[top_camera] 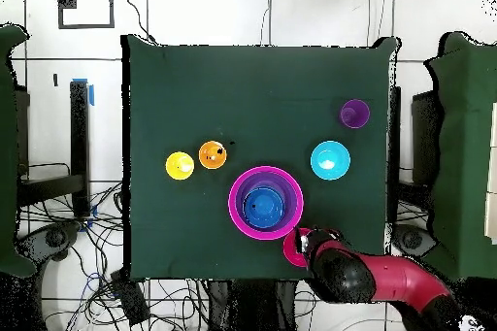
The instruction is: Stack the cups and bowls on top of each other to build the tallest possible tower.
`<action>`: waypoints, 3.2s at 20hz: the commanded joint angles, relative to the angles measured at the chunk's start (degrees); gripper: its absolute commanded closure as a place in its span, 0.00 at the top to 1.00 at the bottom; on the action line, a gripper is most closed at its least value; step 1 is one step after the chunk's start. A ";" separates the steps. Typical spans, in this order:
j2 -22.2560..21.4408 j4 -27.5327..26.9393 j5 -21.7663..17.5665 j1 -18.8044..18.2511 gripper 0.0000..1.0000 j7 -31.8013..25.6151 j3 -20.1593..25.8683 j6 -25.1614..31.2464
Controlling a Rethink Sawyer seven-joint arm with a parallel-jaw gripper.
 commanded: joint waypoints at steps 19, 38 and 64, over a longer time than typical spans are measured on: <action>2.73 -3.04 -4.11 -2.07 1.00 -4.20 5.23 5.83; 7.10 -5.65 -6.60 -3.36 1.00 -4.92 4.88 5.66; 3.71 -4.71 -5.52 -7.95 1.00 -5.21 8.84 12.06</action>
